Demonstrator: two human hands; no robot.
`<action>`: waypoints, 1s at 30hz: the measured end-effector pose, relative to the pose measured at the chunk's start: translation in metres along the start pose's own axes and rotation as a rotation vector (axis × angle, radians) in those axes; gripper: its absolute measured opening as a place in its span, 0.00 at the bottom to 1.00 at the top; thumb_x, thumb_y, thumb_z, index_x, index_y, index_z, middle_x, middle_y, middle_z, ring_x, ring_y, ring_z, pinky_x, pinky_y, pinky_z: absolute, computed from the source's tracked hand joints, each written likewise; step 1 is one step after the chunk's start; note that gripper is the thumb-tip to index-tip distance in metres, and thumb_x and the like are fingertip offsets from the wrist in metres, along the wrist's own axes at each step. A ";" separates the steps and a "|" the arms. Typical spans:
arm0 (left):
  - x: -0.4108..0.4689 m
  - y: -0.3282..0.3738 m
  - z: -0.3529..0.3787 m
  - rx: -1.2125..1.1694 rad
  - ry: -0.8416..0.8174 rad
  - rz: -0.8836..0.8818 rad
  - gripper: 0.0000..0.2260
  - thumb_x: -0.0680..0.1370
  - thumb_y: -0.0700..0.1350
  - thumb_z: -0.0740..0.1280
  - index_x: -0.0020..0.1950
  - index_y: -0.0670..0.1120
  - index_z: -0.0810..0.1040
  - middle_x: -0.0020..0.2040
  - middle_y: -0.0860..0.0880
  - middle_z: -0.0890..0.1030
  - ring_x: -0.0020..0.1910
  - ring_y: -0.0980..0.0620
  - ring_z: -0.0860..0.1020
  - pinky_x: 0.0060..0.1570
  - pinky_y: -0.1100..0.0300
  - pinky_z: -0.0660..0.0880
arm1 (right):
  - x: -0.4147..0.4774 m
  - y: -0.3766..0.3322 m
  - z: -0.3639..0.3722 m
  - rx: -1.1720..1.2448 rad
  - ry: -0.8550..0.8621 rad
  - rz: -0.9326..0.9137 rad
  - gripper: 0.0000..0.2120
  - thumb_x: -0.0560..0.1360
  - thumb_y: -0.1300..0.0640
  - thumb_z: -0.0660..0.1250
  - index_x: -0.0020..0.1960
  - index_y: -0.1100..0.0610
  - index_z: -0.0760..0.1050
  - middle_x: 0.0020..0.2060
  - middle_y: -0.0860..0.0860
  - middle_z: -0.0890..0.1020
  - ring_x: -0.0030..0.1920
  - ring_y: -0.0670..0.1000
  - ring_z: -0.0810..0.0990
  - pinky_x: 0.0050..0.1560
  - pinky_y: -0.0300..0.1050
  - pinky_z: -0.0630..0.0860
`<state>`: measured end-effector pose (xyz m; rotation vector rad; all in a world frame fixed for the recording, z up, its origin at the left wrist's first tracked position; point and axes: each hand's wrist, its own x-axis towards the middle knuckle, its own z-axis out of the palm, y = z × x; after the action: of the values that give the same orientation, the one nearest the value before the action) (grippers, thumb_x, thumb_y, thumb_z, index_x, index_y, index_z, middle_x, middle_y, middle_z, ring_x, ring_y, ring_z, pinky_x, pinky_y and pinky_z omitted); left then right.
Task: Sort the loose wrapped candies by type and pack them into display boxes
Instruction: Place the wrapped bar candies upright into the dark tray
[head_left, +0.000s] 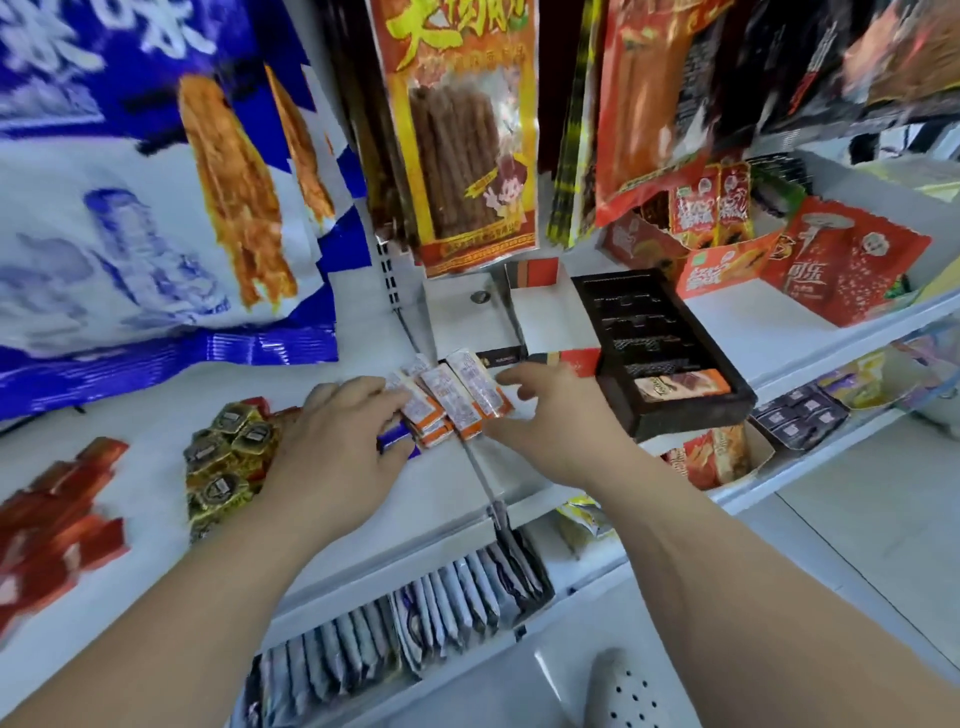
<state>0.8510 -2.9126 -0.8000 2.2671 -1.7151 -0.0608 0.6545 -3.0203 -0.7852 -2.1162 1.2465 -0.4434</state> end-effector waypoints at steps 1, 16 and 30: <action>0.001 -0.001 0.003 0.005 -0.014 0.016 0.22 0.77 0.53 0.67 0.71 0.54 0.71 0.72 0.53 0.70 0.67 0.45 0.65 0.67 0.49 0.66 | 0.001 -0.001 0.003 -0.013 0.004 -0.003 0.26 0.69 0.43 0.76 0.64 0.46 0.75 0.57 0.49 0.76 0.51 0.49 0.77 0.47 0.41 0.70; 0.023 -0.005 0.006 -0.134 0.025 0.243 0.18 0.71 0.49 0.76 0.60 0.51 0.80 0.58 0.53 0.79 0.57 0.52 0.75 0.57 0.57 0.73 | 0.007 -0.005 0.037 -0.319 0.124 -0.188 0.16 0.69 0.48 0.73 0.55 0.48 0.80 0.45 0.49 0.77 0.41 0.54 0.80 0.39 0.49 0.79; 0.027 -0.003 0.010 -0.091 0.074 0.304 0.09 0.73 0.45 0.74 0.53 0.48 0.84 0.52 0.51 0.80 0.52 0.49 0.76 0.52 0.49 0.76 | 0.004 0.015 -0.006 -0.126 0.299 -0.157 0.04 0.75 0.55 0.69 0.48 0.52 0.82 0.31 0.43 0.78 0.30 0.44 0.77 0.33 0.41 0.74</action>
<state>0.8589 -2.9392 -0.8061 1.8982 -1.9536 0.0098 0.6435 -3.0310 -0.7908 -2.3275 1.3034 -0.7927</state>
